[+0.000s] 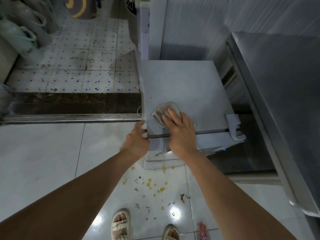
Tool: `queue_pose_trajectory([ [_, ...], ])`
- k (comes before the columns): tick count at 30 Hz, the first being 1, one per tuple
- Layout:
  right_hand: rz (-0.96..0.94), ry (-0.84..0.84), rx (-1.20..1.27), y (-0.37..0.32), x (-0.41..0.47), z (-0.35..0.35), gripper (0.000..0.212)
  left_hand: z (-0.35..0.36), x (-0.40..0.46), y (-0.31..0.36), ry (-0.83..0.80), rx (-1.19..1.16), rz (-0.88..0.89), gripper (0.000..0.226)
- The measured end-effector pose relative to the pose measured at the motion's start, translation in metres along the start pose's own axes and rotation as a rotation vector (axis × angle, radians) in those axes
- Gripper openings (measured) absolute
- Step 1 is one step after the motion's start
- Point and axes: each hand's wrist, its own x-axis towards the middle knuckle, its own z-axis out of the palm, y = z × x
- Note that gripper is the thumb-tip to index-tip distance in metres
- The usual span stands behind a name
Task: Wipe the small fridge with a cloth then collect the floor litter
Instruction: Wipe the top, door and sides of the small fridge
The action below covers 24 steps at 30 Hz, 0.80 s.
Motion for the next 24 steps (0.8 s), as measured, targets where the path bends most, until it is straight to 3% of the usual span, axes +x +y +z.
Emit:
queue_pose_trajectory([
  [5, 0.315, -0.025, -0.112, 0.073, -0.02, -0.022, 0.074, 0.013, -0.002, 0.003, 0.052, 0.067, 0.038, 0.073],
  [9, 0.569, 0.002, -0.051, 0.072, -0.016, -0.029, 0.065, 0.017, -0.004, 0.002, 0.072, 0.065, 0.017, 0.075],
  [11, 0.558, 0.048, 0.044, 0.043, -0.01, -0.026, 0.056, 0.018, -0.005, 0.002, 0.076, 0.043, 0.0, 0.076],
  [15, 0.174, 0.096, 0.105, -0.015, -0.022, -0.006, 0.055, 0.019, -0.007, 0.005, 0.091, 0.055, -0.013, 0.079],
  [17, 0.071, 0.109, 0.093, 0.0, -0.027, -0.011, 0.053, 0.021, -0.008, 0.006, 0.096, 0.071, -0.009, 0.079],
  [19, 0.113, 0.093, 0.017, 0.041, -0.032, -0.019, 0.059, 0.023, -0.007, 0.006, 0.107, 0.071, -0.011, 0.079],
  [21, 0.286, 0.038, -0.04, 0.089, -0.04, -0.029, 0.069, 0.026, -0.007, 0.005, 0.122, 0.054, -0.017, 0.078],
  [24, 0.42, -0.022, -0.074, 0.107, -0.046, -0.034, 0.075, 0.026, -0.006, 0.004, 0.128, 0.051, -0.012, 0.077],
])
